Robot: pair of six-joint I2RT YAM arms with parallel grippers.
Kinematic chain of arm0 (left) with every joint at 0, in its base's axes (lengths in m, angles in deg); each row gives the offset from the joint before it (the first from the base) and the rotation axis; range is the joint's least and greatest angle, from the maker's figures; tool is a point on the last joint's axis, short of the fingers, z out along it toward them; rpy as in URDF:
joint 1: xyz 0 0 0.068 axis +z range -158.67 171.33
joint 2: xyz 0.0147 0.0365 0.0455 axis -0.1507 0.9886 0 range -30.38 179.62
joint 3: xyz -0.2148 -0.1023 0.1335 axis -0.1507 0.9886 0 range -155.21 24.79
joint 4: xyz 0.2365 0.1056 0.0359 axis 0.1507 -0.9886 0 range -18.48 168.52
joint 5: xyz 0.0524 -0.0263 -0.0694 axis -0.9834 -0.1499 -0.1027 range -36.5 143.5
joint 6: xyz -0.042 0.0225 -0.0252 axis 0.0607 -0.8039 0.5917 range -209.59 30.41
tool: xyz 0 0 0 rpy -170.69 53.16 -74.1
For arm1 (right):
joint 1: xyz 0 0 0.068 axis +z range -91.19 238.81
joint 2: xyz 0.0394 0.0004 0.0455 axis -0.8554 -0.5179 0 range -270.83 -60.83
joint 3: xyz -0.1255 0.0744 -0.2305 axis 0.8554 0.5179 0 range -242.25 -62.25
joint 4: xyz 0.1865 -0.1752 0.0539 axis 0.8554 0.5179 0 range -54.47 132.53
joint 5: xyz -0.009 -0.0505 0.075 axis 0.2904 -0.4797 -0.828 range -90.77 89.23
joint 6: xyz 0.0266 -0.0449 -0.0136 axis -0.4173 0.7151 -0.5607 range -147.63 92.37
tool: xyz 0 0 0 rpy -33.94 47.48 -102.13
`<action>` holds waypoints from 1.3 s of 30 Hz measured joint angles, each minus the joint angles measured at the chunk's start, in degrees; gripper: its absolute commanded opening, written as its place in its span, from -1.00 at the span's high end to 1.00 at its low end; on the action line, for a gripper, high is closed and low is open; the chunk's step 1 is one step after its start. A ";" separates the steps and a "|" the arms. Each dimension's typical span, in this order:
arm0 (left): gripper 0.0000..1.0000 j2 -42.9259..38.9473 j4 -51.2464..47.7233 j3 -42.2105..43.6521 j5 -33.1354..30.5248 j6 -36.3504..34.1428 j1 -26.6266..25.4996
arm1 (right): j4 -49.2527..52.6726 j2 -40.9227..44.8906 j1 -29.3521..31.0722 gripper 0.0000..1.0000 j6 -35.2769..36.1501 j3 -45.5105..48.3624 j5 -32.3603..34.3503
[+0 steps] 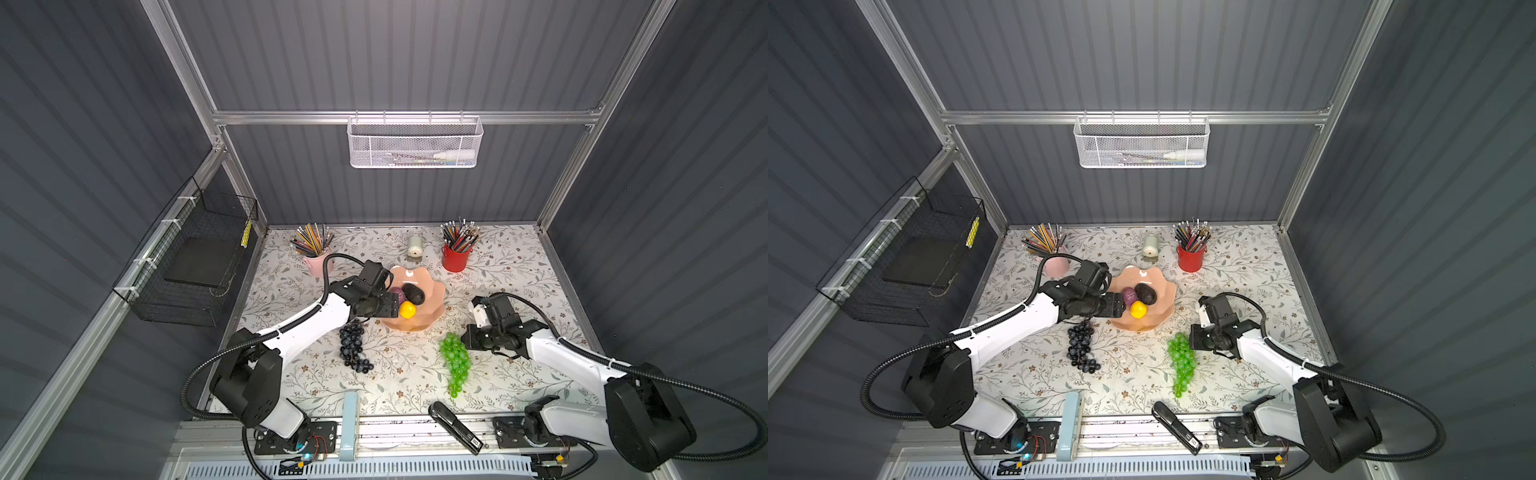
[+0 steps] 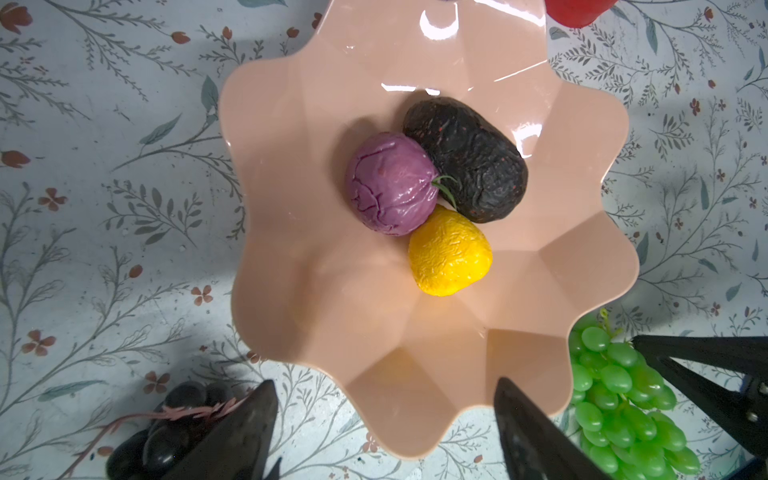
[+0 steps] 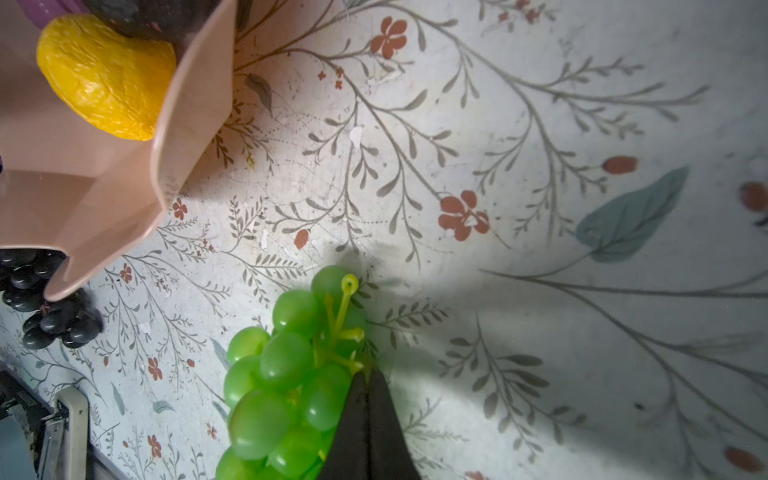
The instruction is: Place and organize the fake fruits in the fruit bowl
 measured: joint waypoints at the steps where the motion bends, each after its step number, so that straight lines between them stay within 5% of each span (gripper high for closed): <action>1: -0.64 0.00 -0.02 0.02 -0.02 0.00 0.00 | 0.28 0.81 0.02 1.00 -0.02 0.00 0.35; 12: -0.64 0.02 -0.11 -0.76 -0.39 -0.02 0.00 | 5.46 15.34 0.07 1.00 0.04 -0.22 7.89; 13: -0.64 0.02 -0.09 -0.98 -0.39 -0.02 0.02 | 5.95 15.67 0.07 0.96 0.04 -0.24 8.28; 15: -0.64 0.02 -0.07 -1.20 -0.39 -0.02 0.00 | 6.60 15.08 0.07 0.52 -0.20 -0.44 8.41; 25: -0.65 0.02 -0.04 -1.29 -0.39 -0.02 0.02 | 7.17 4.44 0.35 0.04 -0.96 -0.72 3.30; 39: -0.65 0.04 -0.04 -1.29 -0.39 0.00 0.00 | -0.42 -2.58 1.33 0.11 -1.14 -0.68 -2.91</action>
